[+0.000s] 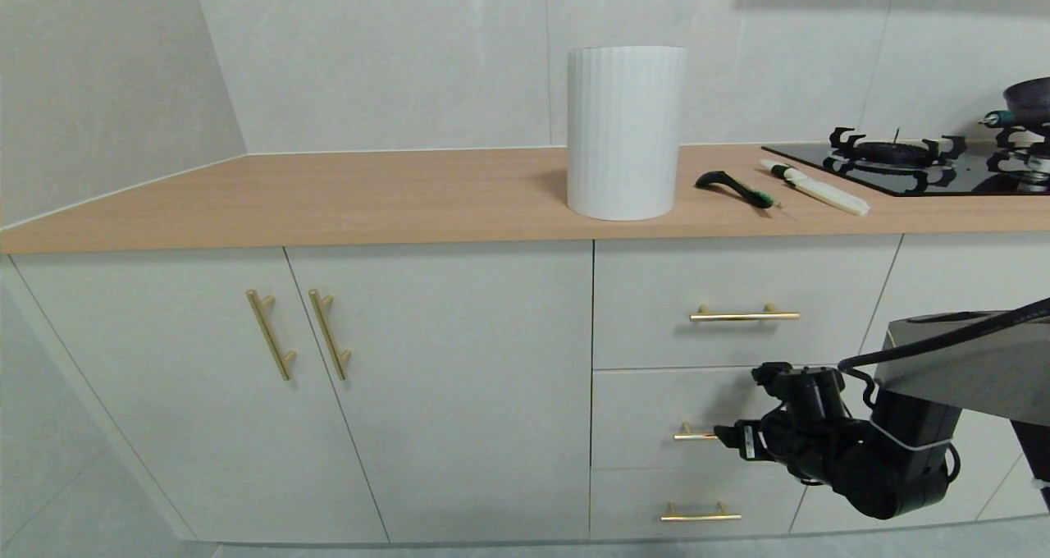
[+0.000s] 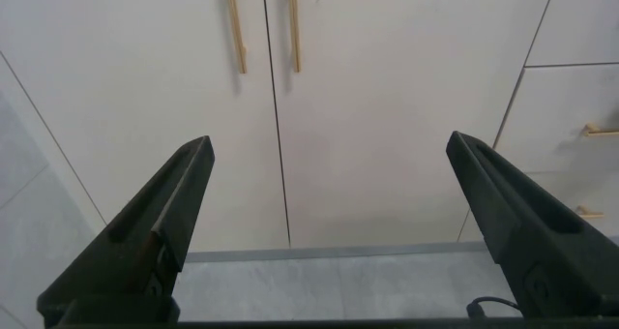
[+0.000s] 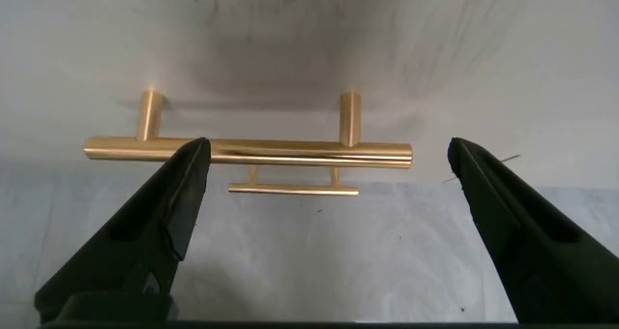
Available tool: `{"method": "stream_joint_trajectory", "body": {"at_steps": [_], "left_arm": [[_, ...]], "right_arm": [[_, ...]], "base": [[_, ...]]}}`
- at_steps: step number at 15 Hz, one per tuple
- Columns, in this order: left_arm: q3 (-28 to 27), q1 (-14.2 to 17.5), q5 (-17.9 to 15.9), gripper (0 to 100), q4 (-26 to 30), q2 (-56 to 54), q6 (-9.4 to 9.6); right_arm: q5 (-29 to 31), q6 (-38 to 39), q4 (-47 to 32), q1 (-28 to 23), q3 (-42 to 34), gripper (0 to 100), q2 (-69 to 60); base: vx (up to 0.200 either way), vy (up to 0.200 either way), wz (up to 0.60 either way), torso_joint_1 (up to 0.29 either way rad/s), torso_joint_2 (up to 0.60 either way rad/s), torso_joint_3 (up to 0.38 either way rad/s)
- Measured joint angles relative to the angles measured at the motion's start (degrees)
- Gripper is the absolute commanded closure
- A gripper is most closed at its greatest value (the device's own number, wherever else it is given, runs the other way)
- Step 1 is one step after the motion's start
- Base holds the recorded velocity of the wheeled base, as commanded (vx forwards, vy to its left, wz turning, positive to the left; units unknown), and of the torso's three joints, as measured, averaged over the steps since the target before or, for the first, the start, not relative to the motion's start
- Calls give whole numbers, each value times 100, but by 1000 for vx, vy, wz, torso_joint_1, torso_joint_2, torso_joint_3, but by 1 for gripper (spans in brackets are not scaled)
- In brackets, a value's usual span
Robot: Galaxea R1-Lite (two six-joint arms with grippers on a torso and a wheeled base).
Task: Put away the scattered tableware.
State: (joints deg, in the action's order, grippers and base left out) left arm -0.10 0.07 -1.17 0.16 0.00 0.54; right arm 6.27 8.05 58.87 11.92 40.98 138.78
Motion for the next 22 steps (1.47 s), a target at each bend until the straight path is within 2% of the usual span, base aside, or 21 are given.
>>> {"method": "stream_joint_trajectory", "body": {"at_steps": [12, 20, 22], "left_arm": [[0, 0, -5, 0, 2, 0, 0], [0, 0, -6, 0, 2, 0, 0], [0, 0, -5, 0, 2, 0, -2]], "right_arm": [[344, -6, -7, 0, 367, 0, 424], [339, -156, -154, 4, 165, 0, 389], [293, -293, -508, 26, -89, 0, 87]], "base": [[0, 0, 0, 0, 0, 0], [0, 0, 0, 0, 0, 0], [0, 0, 0, 0, 0, 0]]}}
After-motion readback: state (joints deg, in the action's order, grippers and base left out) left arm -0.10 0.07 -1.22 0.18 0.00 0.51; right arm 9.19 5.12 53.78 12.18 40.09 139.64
